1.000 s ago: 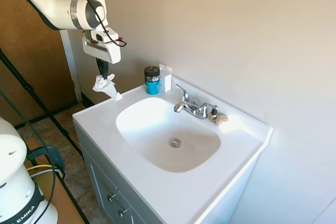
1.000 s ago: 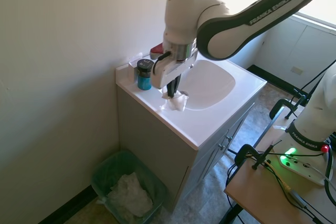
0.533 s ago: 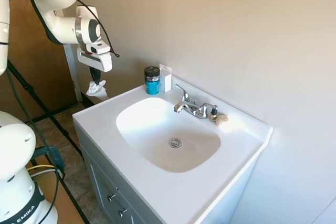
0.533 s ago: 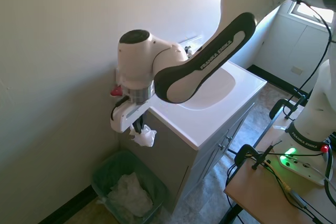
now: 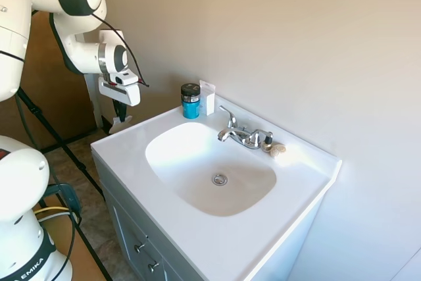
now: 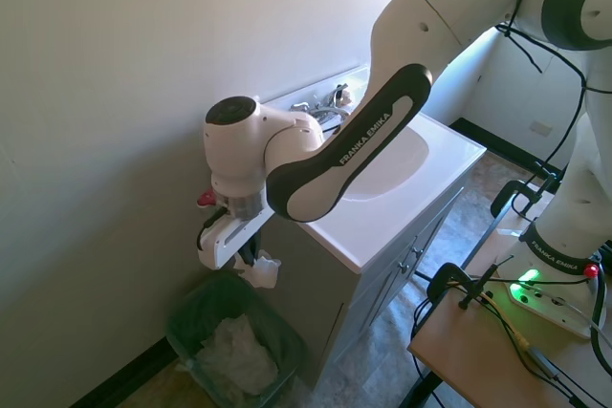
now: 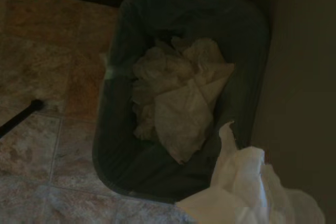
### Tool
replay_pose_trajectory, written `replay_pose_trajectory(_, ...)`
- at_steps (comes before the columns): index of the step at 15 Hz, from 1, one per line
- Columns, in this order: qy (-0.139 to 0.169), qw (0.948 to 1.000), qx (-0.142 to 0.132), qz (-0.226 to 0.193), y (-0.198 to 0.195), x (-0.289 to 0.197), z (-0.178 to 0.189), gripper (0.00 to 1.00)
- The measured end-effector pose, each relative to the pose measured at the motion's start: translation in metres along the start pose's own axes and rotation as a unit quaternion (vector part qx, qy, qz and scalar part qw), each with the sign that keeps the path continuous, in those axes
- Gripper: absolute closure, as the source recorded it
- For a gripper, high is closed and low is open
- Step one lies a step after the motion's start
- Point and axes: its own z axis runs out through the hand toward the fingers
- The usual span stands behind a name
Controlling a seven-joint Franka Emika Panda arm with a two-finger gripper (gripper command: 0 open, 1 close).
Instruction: Throw the tissue in the trash bin
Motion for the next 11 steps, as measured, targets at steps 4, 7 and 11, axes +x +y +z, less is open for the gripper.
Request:
replay_pose_trajectory(4,0.002,1.0,-0.004,-0.002,0.0,-0.002,0.004,0.0)
replay_pose_trajectory(7,0.007,1.0,0.002,0.003,-0.003,0.005,-0.001,0.0)
replay_pose_trajectory(11,0.02,0.999,0.03,0.027,-0.007,0.019,-0.039,0.0)
